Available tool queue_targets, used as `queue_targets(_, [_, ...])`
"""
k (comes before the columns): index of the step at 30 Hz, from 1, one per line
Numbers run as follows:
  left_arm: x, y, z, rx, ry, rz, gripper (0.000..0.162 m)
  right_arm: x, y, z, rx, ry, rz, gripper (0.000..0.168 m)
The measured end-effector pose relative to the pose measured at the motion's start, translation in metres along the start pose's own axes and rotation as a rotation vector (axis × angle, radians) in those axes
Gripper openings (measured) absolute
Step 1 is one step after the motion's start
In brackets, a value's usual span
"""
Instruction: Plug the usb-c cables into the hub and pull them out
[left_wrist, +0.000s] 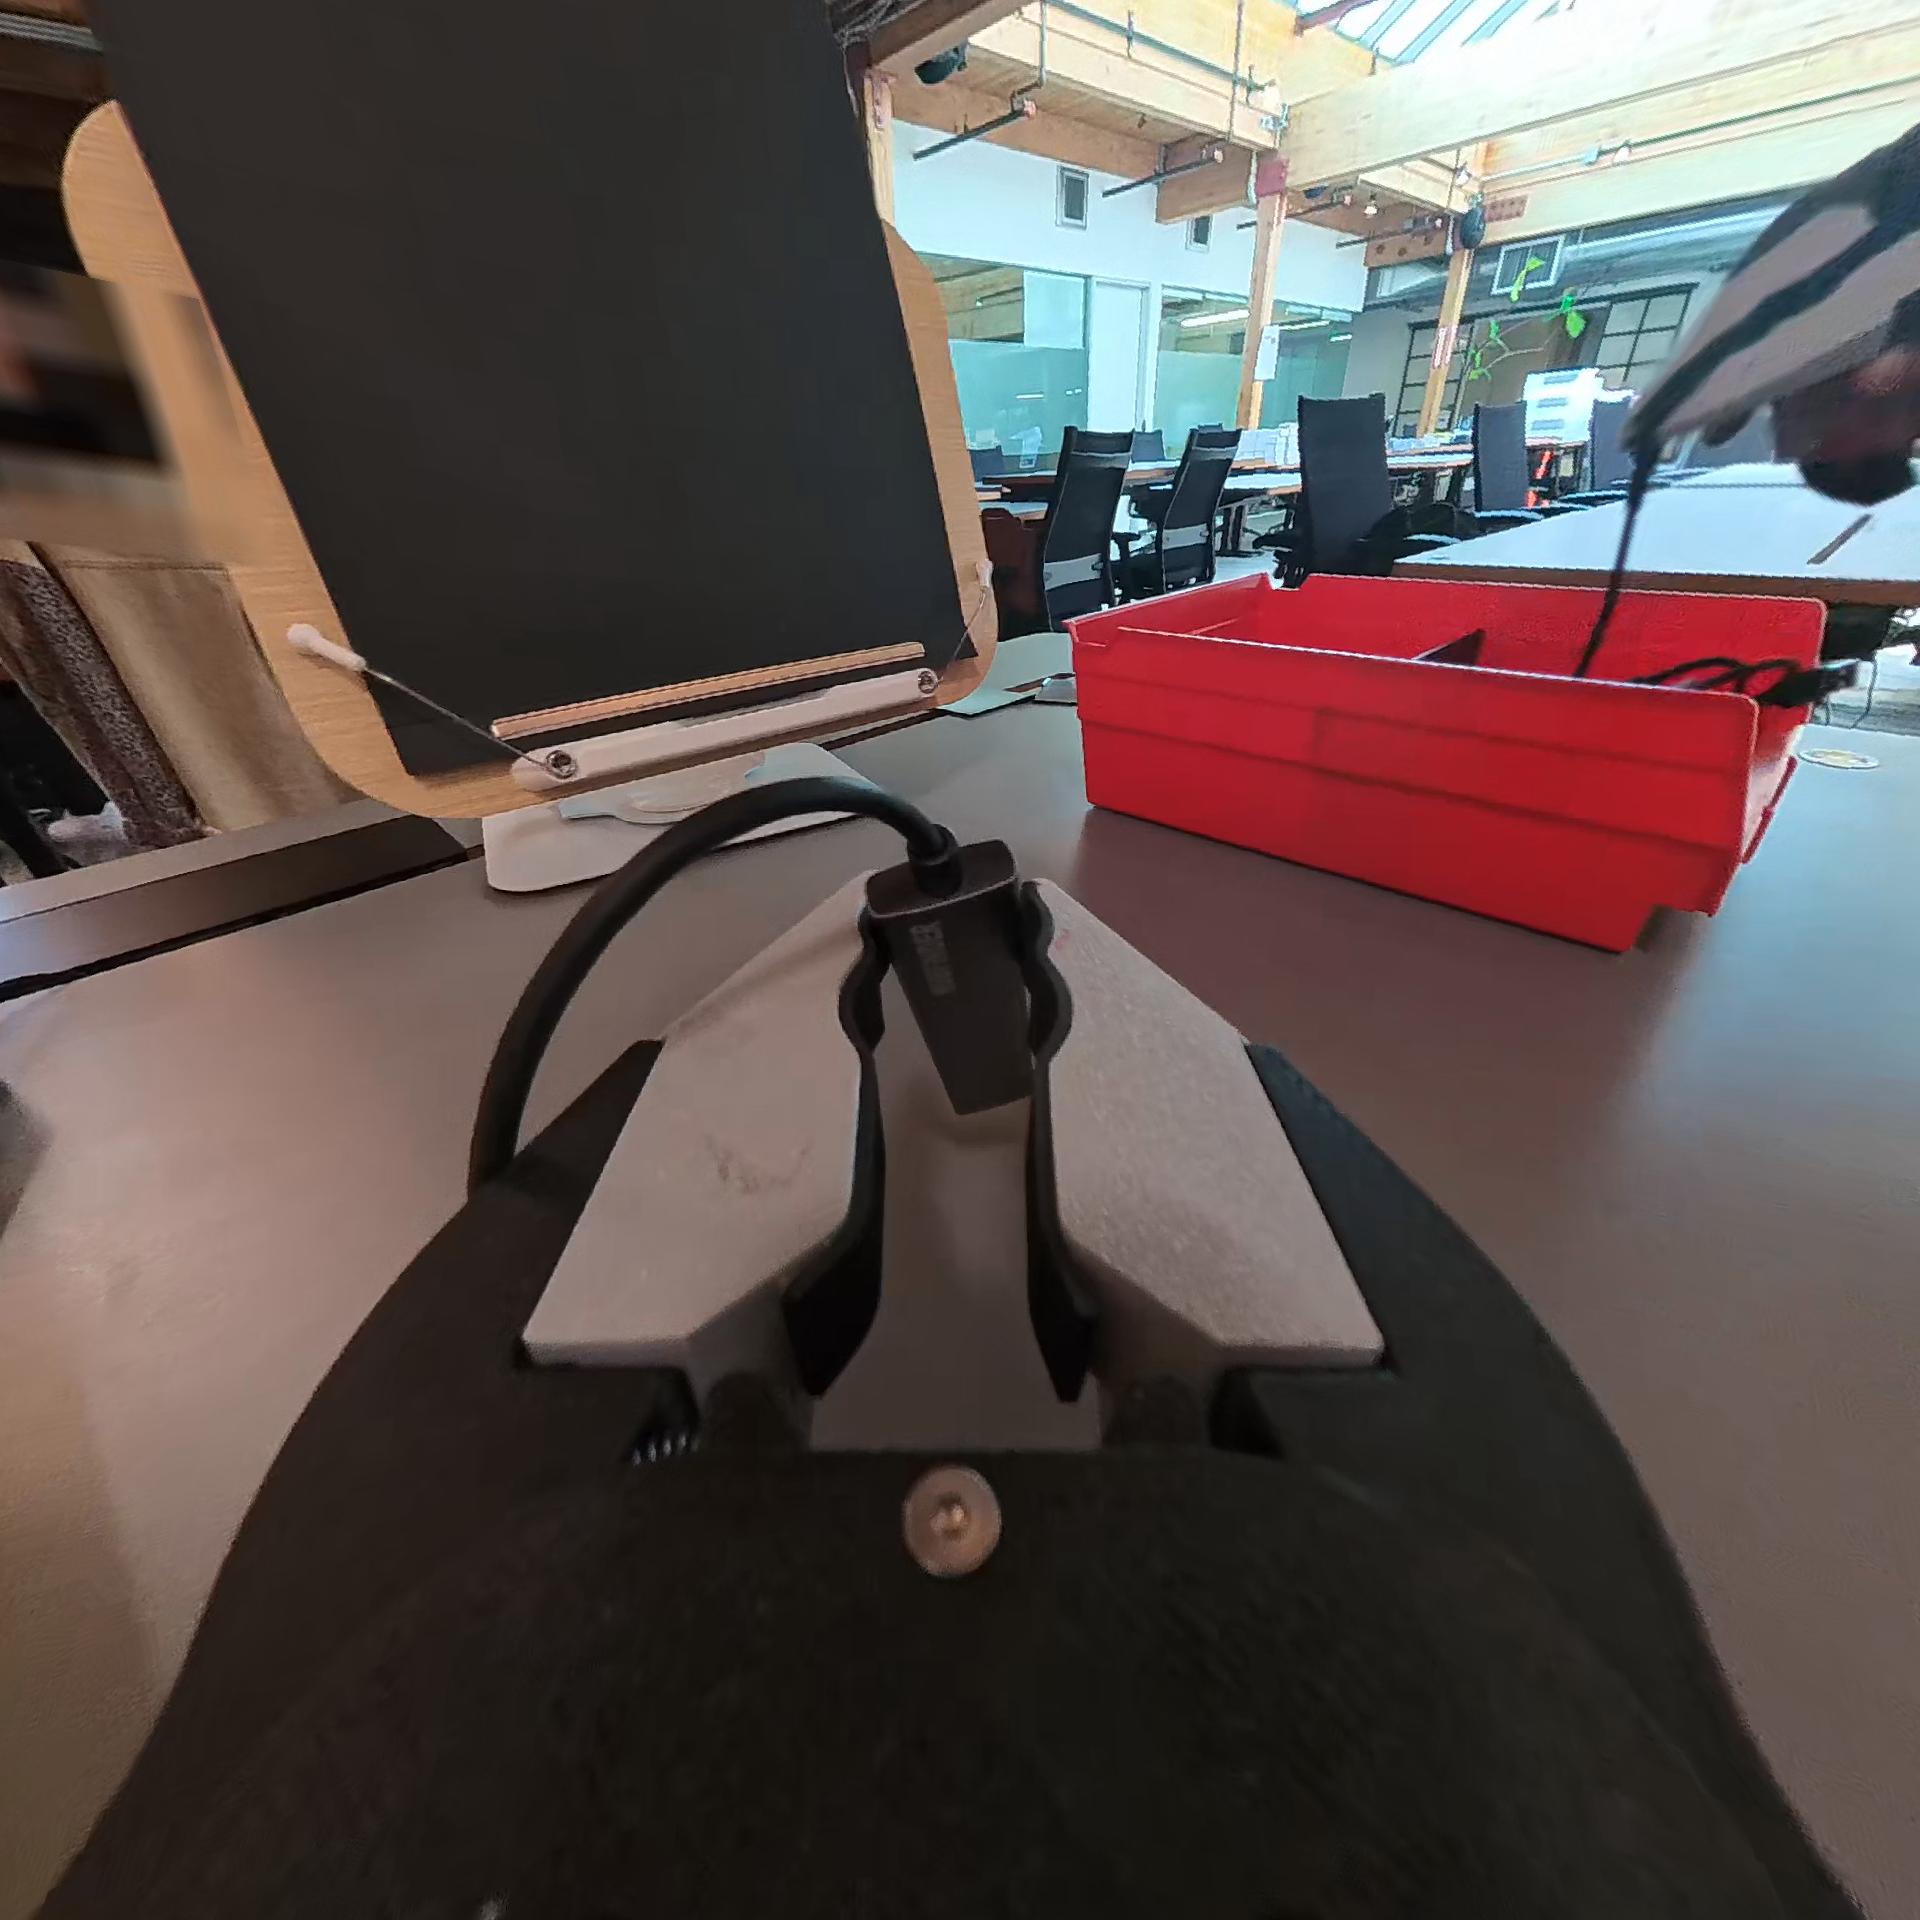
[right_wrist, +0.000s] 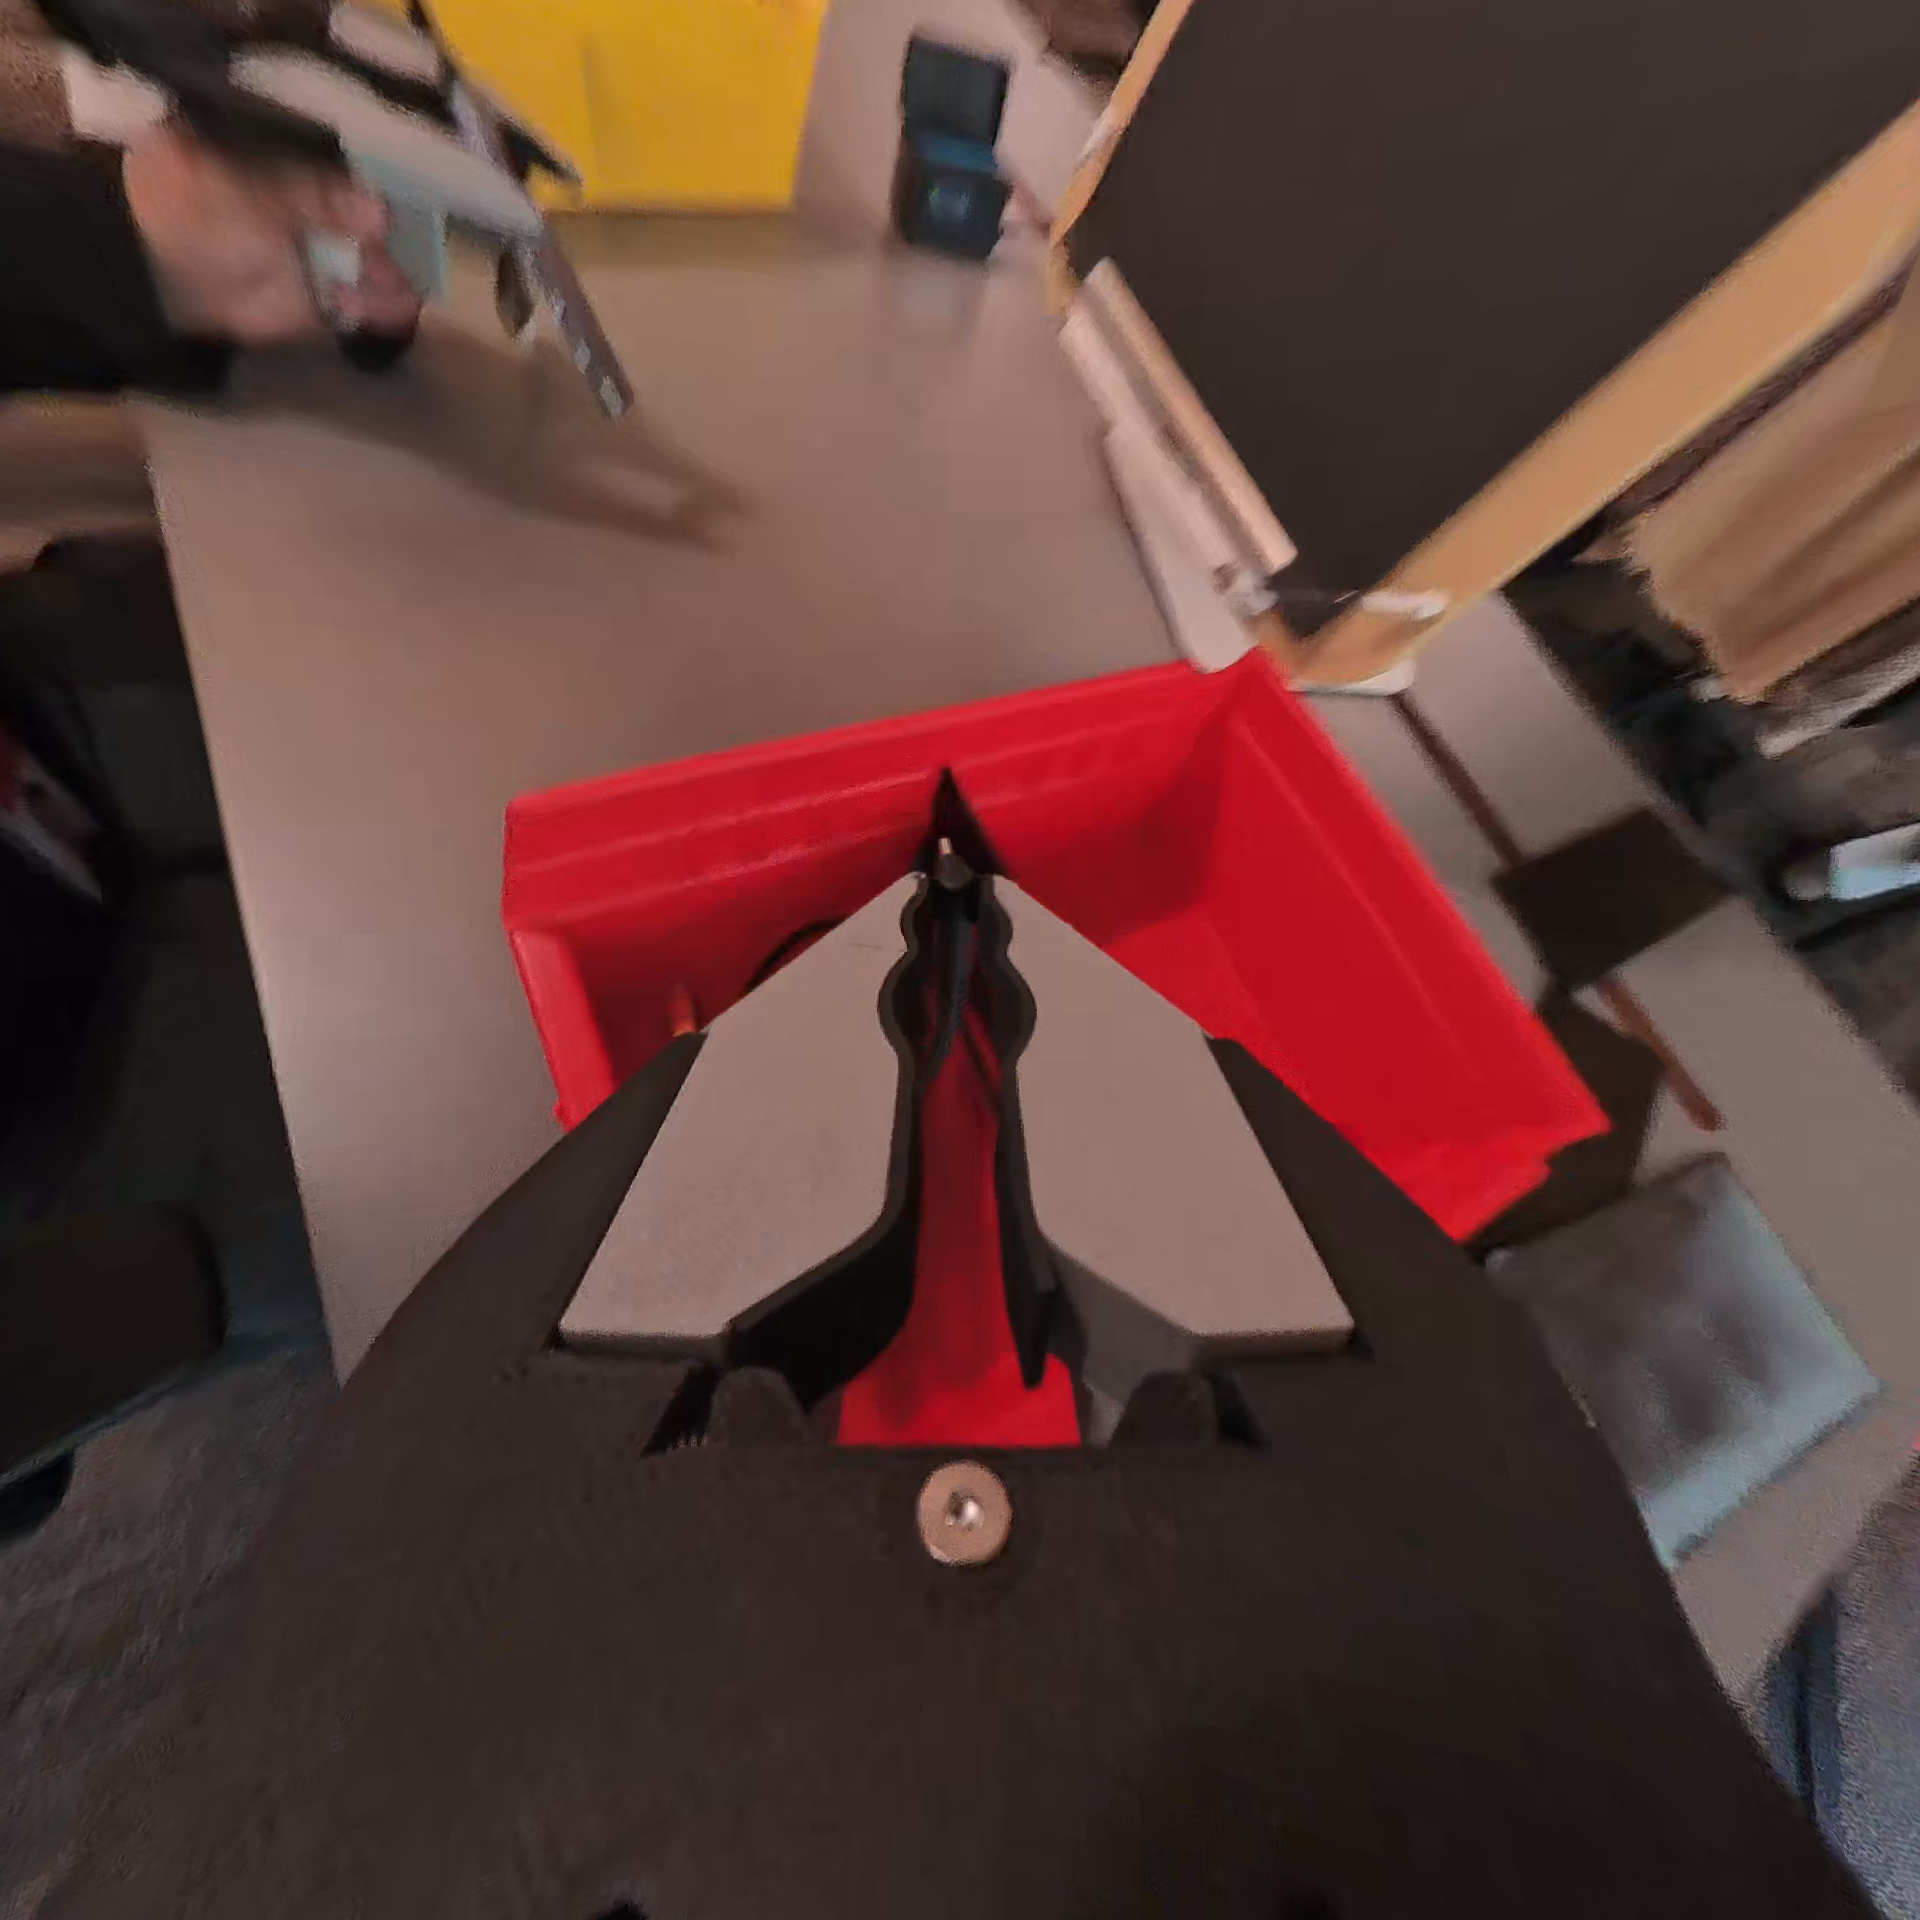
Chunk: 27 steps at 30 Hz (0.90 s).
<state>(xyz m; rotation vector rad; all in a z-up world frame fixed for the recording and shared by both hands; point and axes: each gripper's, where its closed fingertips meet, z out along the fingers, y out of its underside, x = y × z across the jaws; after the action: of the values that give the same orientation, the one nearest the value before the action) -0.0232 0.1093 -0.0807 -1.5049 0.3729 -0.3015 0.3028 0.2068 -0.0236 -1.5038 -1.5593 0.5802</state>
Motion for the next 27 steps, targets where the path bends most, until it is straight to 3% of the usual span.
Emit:
queue_targets(4, [0.018, -0.003, -0.001, 0.026, 0.094, 0.01, 0.022, -0.027, 0.049, 0.051, -0.25, -0.145, 0.065, 0.006])
queue_targets(7, [0.032, -0.01, -0.004, 0.069, 0.178, 0.0, 0.022, -0.027, 0.077, 0.062, -0.499, -0.101, 0.022, 0.01])
queue_targets(9, [0.04, -0.017, -0.008, 0.106, 0.248, -0.037, 0.023, -0.014, 0.071, 0.056, -0.553, 0.027, -0.049, 0.038])
queue_targets(13, [0.041, -0.026, -0.013, 0.158, 0.327, -0.17, 0.023, -0.016, 0.023, 0.033, -0.45, 0.149, -0.064, 0.068])
queue_targets(17, [0.036, -0.029, -0.014, 0.177, 0.338, -0.239, 0.023, -0.05, -0.04, 0.033, -0.261, 0.173, -0.043, 0.069])
queue_targets(20, [0.046, -0.032, -0.016, 0.19, 0.422, -0.281, 0.023, -0.112, -0.092, 0.073, -0.108, 0.039, -0.013, 0.056])
queue_targets(22, [0.049, -0.031, -0.015, 0.184, 0.441, -0.294, 0.022, -0.153, -0.113, 0.115, -0.049, -0.037, -0.02, 0.059])
queue_targets(24, [0.051, -0.03, -0.015, 0.178, 0.455, -0.307, 0.023, -0.178, -0.12, 0.161, -0.027, -0.04, -0.055, 0.046])
queue_targets(27, [0.053, -0.031, -0.016, 0.178, 0.478, -0.341, 0.023, -0.185, -0.124, 0.217, 0.019, 0.039, -0.091, 0.052])
